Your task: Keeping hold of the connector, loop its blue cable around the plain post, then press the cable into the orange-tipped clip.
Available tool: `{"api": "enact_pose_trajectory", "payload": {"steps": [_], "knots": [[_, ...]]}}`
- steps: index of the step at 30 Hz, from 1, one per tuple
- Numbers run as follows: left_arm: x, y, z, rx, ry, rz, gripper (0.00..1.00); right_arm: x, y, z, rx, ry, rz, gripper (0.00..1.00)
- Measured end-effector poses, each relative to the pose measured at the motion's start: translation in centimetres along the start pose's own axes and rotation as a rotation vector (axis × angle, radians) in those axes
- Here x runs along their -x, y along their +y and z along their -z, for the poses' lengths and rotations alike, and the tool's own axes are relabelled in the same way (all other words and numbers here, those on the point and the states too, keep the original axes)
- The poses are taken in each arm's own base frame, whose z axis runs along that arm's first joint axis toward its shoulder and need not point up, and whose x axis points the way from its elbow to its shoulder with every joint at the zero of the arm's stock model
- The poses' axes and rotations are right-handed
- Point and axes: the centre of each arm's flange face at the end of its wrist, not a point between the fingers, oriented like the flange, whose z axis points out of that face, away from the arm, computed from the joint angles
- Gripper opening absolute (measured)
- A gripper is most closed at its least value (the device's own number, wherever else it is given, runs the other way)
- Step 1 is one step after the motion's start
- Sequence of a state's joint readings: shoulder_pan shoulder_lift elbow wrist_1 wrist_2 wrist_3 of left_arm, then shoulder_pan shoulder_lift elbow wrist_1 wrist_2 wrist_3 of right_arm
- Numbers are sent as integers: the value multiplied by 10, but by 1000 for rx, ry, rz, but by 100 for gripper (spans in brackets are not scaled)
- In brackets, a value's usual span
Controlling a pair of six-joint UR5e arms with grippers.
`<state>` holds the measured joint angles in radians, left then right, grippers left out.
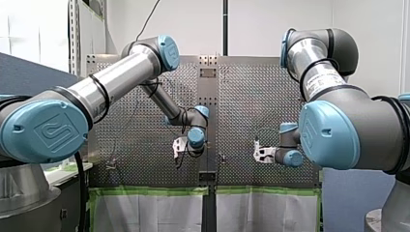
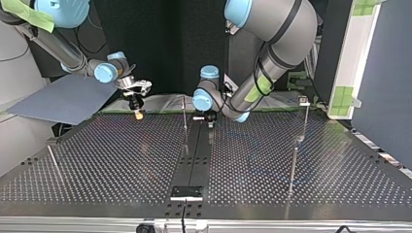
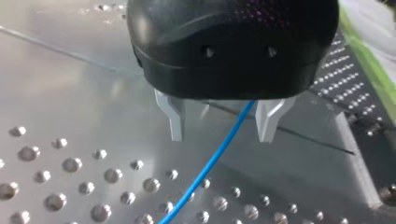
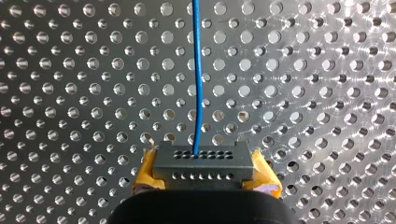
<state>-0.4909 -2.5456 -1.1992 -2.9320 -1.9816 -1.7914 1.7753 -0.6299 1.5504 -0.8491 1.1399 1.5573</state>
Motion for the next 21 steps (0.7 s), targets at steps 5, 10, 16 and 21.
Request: {"api": "enact_pose_trajectory", "payload": {"steps": [5,10,16,21], "knots": [[-3,-5,3,-40,24,-47,100,1,0,0,0,-2,-1,0],[-10,-11,13,-49,66,-120,100,1,0,0,0,-1,-1,0],[-24,-10,28,-11,120,-205,100,0,0,0,0,-2,-4,0],[-35,-13,39,-8,144,-234,100,1,1,1,1,-11,-7,0]]}}
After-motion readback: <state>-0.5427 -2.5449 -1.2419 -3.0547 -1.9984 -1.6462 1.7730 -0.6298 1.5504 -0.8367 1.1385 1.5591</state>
